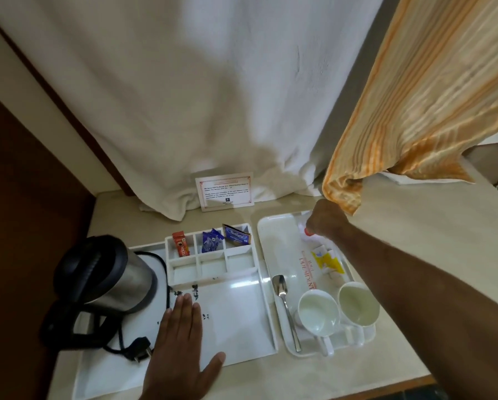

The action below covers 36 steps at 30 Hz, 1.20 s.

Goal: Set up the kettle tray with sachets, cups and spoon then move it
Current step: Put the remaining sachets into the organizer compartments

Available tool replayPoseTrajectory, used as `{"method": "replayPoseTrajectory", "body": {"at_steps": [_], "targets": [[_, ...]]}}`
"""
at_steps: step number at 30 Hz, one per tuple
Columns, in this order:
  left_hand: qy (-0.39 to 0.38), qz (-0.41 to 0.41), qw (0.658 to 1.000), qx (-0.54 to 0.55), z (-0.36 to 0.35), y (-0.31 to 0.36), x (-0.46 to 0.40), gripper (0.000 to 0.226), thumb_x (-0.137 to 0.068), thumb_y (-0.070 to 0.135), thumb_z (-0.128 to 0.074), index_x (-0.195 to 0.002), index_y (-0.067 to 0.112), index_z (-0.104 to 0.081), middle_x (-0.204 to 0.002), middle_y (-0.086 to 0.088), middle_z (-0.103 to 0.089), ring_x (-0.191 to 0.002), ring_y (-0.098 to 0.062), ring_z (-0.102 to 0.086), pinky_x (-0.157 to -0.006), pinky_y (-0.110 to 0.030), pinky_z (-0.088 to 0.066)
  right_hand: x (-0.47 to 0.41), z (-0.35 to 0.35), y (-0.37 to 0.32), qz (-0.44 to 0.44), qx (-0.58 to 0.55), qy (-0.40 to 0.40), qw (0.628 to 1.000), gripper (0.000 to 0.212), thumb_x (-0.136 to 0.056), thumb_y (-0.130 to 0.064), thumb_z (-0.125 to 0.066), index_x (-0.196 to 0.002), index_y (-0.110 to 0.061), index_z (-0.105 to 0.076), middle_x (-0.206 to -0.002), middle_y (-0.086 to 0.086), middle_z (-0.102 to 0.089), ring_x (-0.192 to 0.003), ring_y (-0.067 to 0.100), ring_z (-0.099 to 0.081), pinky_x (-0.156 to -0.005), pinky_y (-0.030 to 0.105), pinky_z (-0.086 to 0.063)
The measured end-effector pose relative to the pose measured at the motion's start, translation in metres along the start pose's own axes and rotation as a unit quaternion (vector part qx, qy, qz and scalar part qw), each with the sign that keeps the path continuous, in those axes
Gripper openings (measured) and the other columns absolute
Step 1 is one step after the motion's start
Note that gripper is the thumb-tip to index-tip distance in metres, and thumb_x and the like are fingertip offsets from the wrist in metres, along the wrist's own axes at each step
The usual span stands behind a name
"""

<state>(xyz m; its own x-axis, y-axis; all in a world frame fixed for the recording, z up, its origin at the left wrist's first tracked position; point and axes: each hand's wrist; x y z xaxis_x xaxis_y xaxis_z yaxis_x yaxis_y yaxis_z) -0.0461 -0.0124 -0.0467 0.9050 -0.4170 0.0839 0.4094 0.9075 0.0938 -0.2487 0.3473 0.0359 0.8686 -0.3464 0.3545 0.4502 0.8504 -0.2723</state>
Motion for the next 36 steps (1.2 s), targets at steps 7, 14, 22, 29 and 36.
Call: {"method": "replayPoseTrajectory", "body": {"at_steps": [7,14,22,29,36], "targets": [[-0.036,0.021,0.999,0.015,0.007,0.004,0.000,0.100,-0.090,0.075,-0.025,-0.153,-0.003,-0.021,-0.164,-0.022,-0.011,-0.152,-0.037,-0.010,-0.116,-0.050,-0.015,0.012,0.026,-0.009,-0.079,-0.176,-0.076,0.978,0.021,-0.067,-0.002,-0.082,-0.077,0.004,-0.064,-0.079,0.019,-0.059,-0.065,0.026,-0.058,-0.058,0.030,-0.050],[-0.071,0.037,0.996,0.030,0.010,0.003,0.000,0.100,-0.091,0.076,-0.024,-0.155,0.001,-0.011,-0.166,-0.018,-0.001,-0.154,-0.033,0.003,-0.120,-0.047,-0.003,0.075,0.050,-0.136,0.155,-0.255,-0.071,0.952,0.019,-0.064,-0.014,-0.085,-0.066,-0.010,-0.067,-0.063,0.007,-0.064,-0.056,0.018,-0.056,-0.052,0.026,-0.046],[-0.078,0.036,0.995,0.058,0.010,0.004,0.000,0.103,-0.085,0.080,-0.005,-0.155,0.006,0.008,-0.163,-0.014,0.021,-0.151,-0.029,0.022,-0.120,-0.048,0.004,0.123,-0.047,-0.215,0.348,-0.014,-0.107,0.931,0.018,-0.075,-0.033,-0.078,-0.087,-0.021,-0.074,-0.085,-0.004,-0.070,-0.079,0.014,-0.063,-0.070,0.032,-0.053],[-0.082,0.031,0.995,0.057,0.009,0.003,-0.001,0.101,-0.083,0.082,0.001,-0.149,0.009,0.024,-0.159,-0.012,0.032,-0.147,-0.027,0.032,-0.123,-0.053,0.009,0.132,-0.091,-0.205,0.335,0.093,-0.046,0.936,0.030,-0.078,-0.032,-0.071,-0.104,-0.017,-0.066,-0.095,0.004,-0.070,-0.088,0.023,-0.065,-0.064,0.033,-0.051],[-0.096,0.030,0.993,0.058,0.011,0.003,-0.001,0.100,-0.086,0.080,-0.010,-0.148,0.011,0.028,-0.158,-0.009,0.037,-0.145,-0.024,0.036,-0.122,-0.050,0.011,0.138,-0.097,-0.201,0.350,0.151,0.040,0.924,0.032,-0.077,-0.036,-0.074,-0.100,-0.015,-0.065,-0.092,0.006,-0.068,-0.086,0.027,-0.066,-0.060,0.033,-0.046]]}}
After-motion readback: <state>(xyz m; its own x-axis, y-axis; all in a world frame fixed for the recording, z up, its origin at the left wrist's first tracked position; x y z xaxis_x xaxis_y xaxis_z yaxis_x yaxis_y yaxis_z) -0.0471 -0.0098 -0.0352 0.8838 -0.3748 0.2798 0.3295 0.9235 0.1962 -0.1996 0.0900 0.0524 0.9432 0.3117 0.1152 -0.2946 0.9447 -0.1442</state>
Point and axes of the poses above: each hand's wrist, its own x-axis away from the middle knuckle, its own z-axis out of the back of the hand, y = z × x
